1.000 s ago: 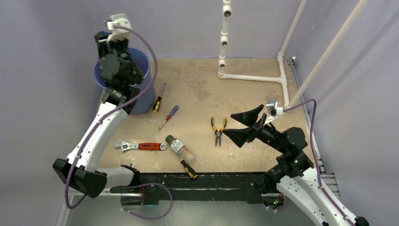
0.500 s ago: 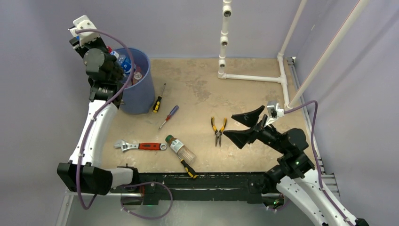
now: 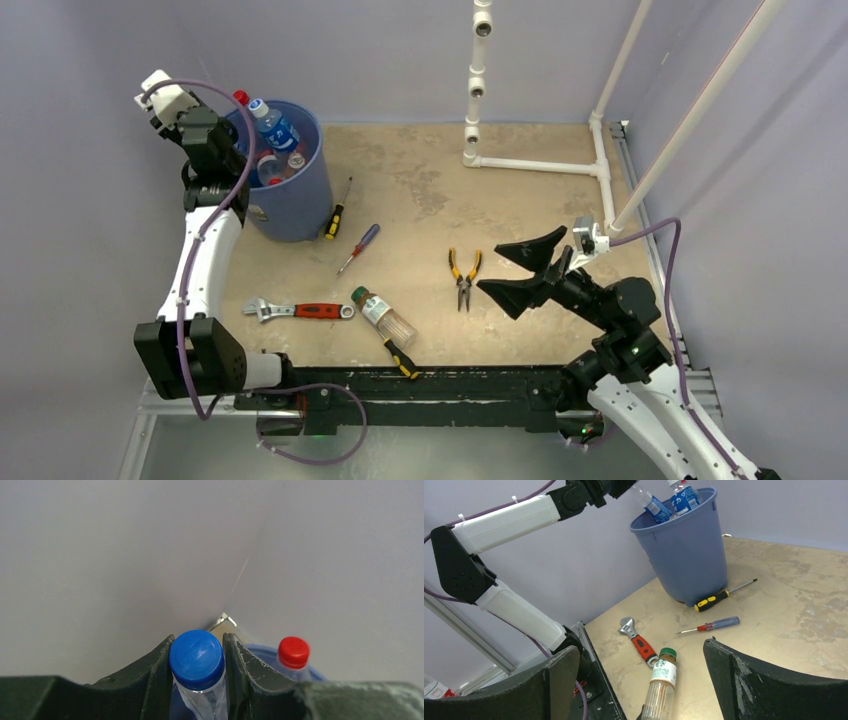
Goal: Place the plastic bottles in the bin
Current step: Place the plastic bottle in the trash bin.
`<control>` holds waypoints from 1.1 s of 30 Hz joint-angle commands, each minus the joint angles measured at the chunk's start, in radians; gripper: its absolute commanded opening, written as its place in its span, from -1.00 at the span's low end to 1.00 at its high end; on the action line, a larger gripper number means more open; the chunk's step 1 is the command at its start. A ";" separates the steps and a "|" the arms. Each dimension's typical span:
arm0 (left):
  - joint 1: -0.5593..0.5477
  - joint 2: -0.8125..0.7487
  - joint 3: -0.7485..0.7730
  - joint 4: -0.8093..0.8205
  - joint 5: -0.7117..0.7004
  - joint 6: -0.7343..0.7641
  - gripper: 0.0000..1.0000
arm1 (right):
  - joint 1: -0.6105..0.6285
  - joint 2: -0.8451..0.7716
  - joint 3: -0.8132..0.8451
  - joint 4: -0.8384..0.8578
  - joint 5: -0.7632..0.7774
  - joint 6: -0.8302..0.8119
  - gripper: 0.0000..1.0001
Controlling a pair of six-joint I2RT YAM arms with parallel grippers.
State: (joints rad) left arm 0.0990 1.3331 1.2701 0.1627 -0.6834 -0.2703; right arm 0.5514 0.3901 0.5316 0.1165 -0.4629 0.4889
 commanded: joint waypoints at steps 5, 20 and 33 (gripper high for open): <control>0.002 0.017 -0.101 0.067 0.185 -0.043 -1.00 | 0.004 -0.009 -0.016 -0.008 0.010 -0.013 0.97; 0.002 -0.034 -0.043 0.021 0.196 -0.009 0.51 | 0.004 0.001 -0.014 -0.008 0.015 -0.019 0.98; -0.058 -0.102 0.069 -0.072 0.090 -0.017 0.64 | 0.004 0.013 -0.010 0.004 0.022 -0.021 0.98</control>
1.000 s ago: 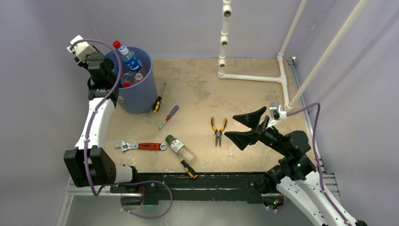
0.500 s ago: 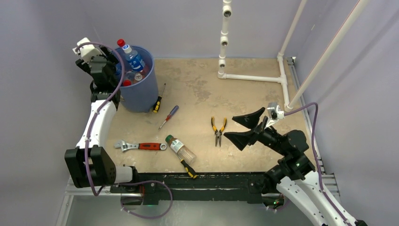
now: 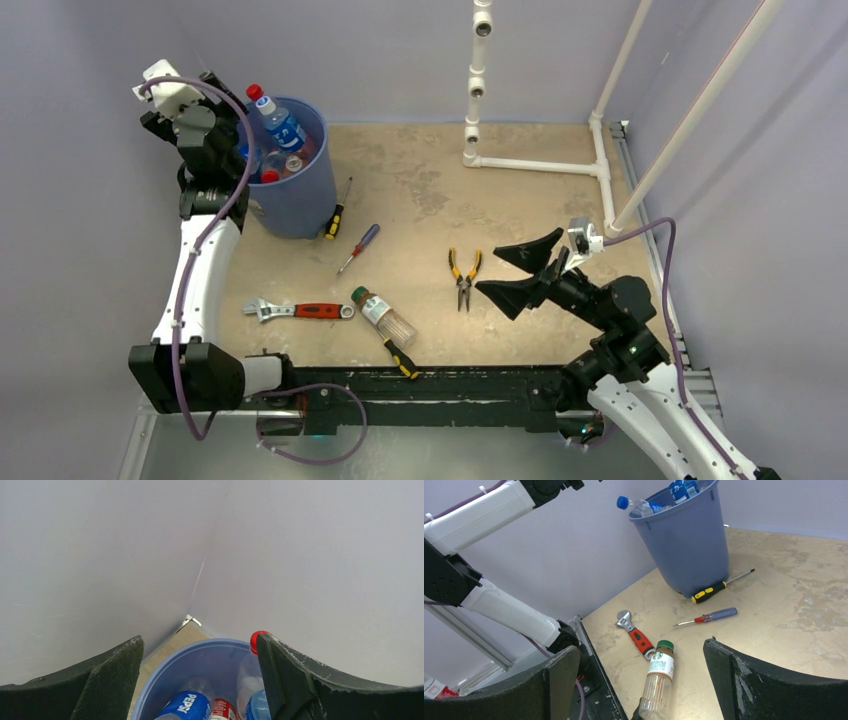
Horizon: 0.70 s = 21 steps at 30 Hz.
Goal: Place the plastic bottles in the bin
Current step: Place the plastic bottle in the trash bin.
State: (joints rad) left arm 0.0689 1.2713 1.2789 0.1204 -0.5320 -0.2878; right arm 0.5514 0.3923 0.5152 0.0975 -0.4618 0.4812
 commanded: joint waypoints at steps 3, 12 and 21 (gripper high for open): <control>-0.047 -0.070 0.077 -0.048 -0.068 -0.005 0.65 | 0.003 0.029 0.012 0.028 0.019 -0.014 0.97; -0.182 -0.247 0.048 -0.247 0.100 -0.164 0.92 | 0.003 0.133 0.038 0.029 -0.014 -0.017 0.94; -0.184 -0.405 -0.167 -0.402 0.436 -0.250 0.98 | 0.421 0.537 0.176 -0.073 0.363 -0.082 0.87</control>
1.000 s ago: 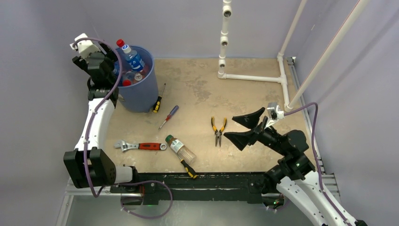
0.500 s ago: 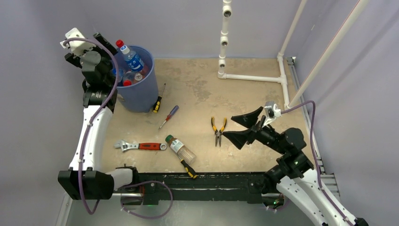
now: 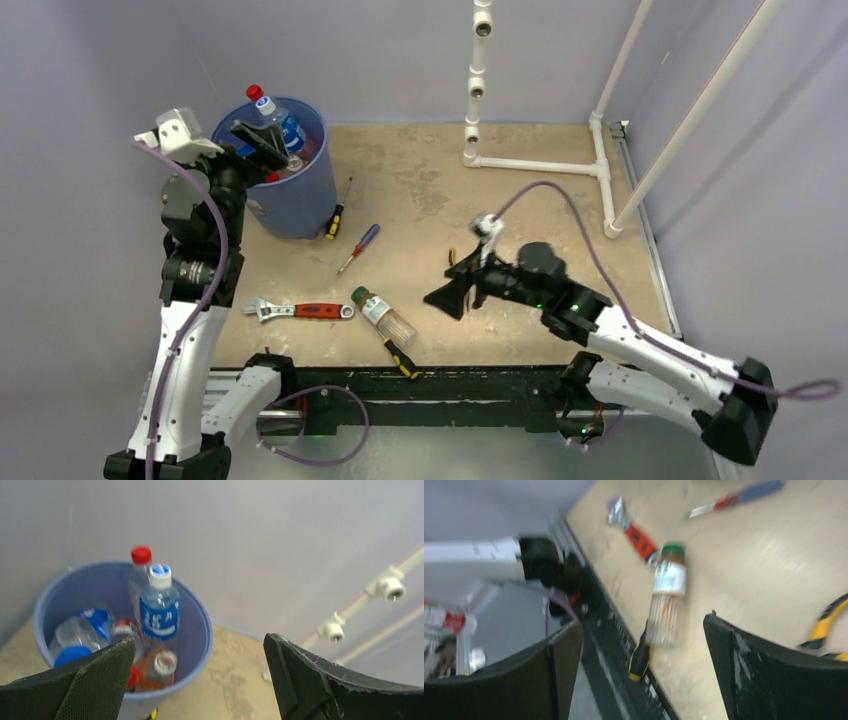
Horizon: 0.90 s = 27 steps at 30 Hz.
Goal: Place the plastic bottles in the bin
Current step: Place the plastic bottle in the trash bin, then pick up the plastic bottle at the center of the board.
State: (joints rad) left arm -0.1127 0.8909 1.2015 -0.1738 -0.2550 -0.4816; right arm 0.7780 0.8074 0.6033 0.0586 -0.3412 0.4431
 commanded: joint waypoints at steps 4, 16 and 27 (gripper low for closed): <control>-0.002 -0.093 -0.213 -0.092 0.207 -0.094 0.98 | 0.264 0.316 0.149 -0.022 0.314 -0.049 0.89; -0.011 -0.193 -0.430 -0.032 0.311 -0.070 0.98 | 0.307 0.613 0.221 0.018 0.289 -0.123 0.98; -0.065 -0.227 -0.551 0.072 0.462 -0.071 0.99 | 0.347 0.732 0.300 -0.012 0.286 -0.148 0.98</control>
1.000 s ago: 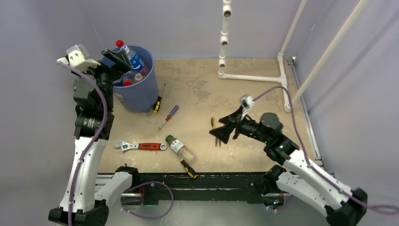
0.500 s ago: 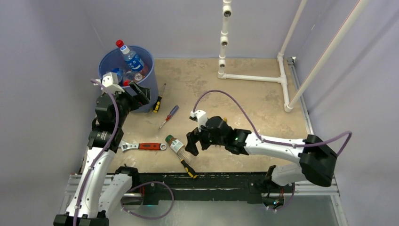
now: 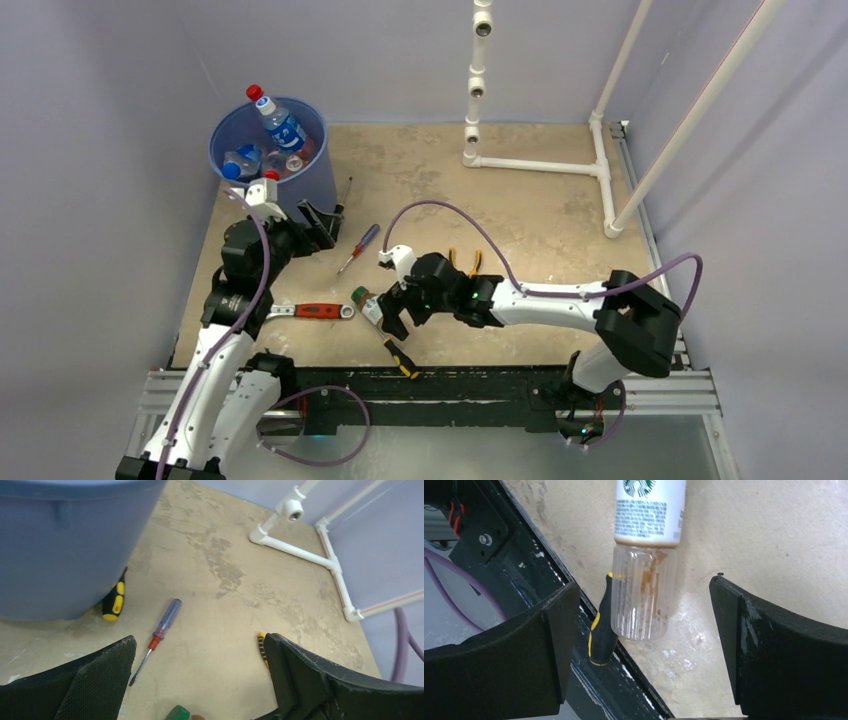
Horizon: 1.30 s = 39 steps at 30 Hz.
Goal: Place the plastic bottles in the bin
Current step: Pick up the plastic bottle at the center of the board.
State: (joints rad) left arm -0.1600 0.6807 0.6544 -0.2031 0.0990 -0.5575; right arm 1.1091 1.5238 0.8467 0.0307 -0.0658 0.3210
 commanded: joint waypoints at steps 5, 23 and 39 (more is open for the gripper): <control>-0.019 0.011 -0.037 0.152 0.221 -0.027 0.94 | 0.017 0.074 0.065 0.010 0.047 -0.030 0.91; 0.001 0.074 -0.060 0.188 0.309 -0.063 0.87 | 0.018 0.194 0.054 0.025 0.051 0.025 0.41; 0.014 0.043 -0.052 0.345 0.323 -0.171 0.93 | 0.018 -0.412 -0.240 0.301 0.230 0.035 -0.16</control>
State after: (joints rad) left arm -0.1509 0.7414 0.5884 0.0319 0.4160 -0.6369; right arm 1.1255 1.3621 0.7109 0.1127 0.0944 0.3584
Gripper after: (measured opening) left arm 0.934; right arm 0.567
